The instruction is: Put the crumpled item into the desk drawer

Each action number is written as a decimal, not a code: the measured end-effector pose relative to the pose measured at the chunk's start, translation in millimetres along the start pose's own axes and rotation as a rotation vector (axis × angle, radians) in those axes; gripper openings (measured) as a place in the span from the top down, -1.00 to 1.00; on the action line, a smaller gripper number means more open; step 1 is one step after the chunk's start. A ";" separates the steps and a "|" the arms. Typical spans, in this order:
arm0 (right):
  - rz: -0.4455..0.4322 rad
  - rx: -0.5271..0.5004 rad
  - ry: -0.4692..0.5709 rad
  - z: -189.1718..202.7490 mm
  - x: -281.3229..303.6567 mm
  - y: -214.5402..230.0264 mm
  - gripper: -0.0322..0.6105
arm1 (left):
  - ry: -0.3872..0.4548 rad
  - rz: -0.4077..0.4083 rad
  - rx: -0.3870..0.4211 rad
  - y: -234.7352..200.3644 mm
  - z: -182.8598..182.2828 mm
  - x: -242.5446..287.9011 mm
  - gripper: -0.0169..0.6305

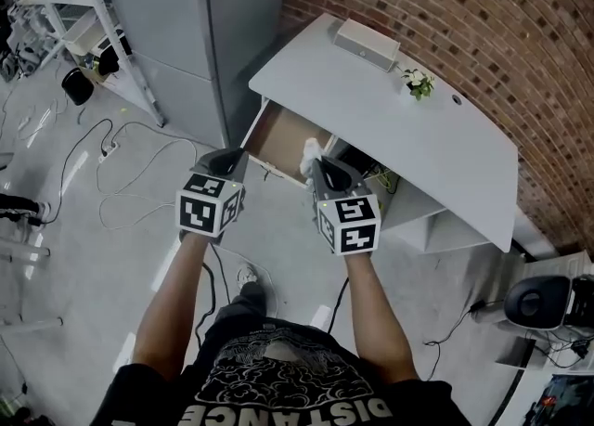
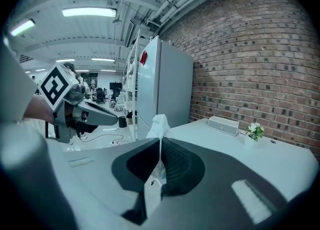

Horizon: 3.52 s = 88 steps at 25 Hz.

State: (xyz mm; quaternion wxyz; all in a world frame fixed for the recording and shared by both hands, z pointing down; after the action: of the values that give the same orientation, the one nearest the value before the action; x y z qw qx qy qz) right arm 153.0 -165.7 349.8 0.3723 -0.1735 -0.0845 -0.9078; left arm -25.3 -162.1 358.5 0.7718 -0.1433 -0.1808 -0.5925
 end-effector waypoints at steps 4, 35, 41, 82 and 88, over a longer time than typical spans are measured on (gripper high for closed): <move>0.022 -0.001 -0.026 -6.3 22.3 6.9 0.87 | -0.006 0.028 -0.009 -19.0 -5.2 22.3 0.95; 0.011 0.033 -0.182 4.2 163.9 30.9 0.87 | -0.074 0.090 -0.114 -110.6 14.4 131.6 0.95; -0.031 0.042 -0.224 24.2 193.1 29.8 0.87 | -0.100 0.099 -0.114 -111.3 25.7 146.6 0.95; -0.527 -0.100 -0.484 182.3 318.3 88.6 0.87 | -0.280 -0.259 -0.353 -91.9 149.0 223.1 0.95; -0.549 -0.107 -0.516 201.8 334.4 90.9 0.87 | -0.285 -0.282 -0.391 -88.3 165.9 231.6 0.95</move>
State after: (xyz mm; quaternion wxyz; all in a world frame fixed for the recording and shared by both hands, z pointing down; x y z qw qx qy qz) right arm 46.4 -389.3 665.2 0.0721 -0.3864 -0.1715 -0.9034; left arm -75.0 -312.3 611.3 0.6063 -0.3449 -0.1880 -0.6914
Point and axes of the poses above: the fingertips, and each gripper's own axes: x forward along the fingers, y to its right, z out of its underside, the point moved 4 cm from there along -x, backward along the fingers, and after that the axes turned 11 degrees about -z, right-handed, at the moved point
